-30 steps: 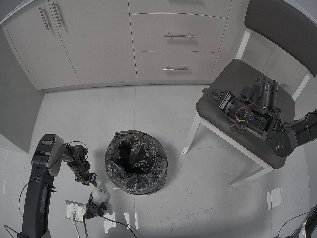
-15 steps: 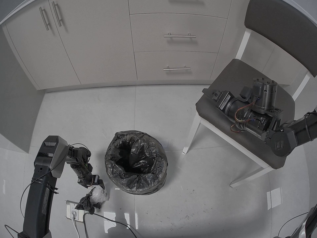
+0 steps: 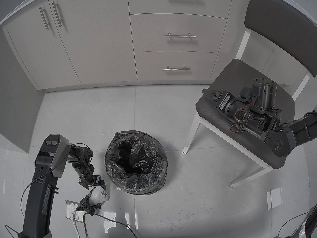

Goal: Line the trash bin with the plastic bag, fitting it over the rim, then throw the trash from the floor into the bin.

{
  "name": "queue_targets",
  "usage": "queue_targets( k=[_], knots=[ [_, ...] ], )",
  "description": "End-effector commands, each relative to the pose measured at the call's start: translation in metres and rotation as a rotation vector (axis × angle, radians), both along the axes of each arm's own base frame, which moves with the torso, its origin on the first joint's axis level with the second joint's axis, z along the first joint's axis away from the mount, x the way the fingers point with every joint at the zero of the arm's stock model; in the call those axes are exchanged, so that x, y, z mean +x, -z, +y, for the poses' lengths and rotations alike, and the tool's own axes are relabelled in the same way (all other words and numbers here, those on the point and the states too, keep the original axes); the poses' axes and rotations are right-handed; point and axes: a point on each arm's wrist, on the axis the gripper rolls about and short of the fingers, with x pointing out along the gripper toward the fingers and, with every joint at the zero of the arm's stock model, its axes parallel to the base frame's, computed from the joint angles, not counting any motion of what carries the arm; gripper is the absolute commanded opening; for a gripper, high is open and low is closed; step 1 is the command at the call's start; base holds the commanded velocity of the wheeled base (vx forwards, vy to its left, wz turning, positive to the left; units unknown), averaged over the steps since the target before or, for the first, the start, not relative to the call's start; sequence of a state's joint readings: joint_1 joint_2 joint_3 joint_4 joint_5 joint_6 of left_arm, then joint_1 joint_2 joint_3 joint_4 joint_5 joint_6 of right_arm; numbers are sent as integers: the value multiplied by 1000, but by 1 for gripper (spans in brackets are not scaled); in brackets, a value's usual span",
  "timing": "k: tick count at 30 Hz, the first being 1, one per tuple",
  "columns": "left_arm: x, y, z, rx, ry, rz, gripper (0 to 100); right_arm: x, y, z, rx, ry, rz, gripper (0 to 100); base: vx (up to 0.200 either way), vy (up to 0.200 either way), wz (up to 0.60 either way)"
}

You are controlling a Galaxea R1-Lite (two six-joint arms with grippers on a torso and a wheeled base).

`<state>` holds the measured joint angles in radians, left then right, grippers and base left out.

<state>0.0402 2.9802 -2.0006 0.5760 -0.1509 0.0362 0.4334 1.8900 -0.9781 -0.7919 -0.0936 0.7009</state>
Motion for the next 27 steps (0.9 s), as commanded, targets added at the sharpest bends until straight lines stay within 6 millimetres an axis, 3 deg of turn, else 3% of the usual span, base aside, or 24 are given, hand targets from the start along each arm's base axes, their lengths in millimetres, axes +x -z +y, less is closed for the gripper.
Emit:
queue_targets(
  k=[1,9,17,27],
  knots=[
    [-1,2,-3,22,10,7,100,0,0,0,0,1,1,100,0,0,0],
    [-6,15,-8,45,41,39,100,3,6,0,-6,1,14,100,0,0,0],
    [-15,43,-17,46,85,72,100,5,6,-2,-6,2,15,100,0,0,0],
    [-13,54,-23,80,102,33,100,5,6,-2,-4,4,15,100,0,0,0]
  ],
)
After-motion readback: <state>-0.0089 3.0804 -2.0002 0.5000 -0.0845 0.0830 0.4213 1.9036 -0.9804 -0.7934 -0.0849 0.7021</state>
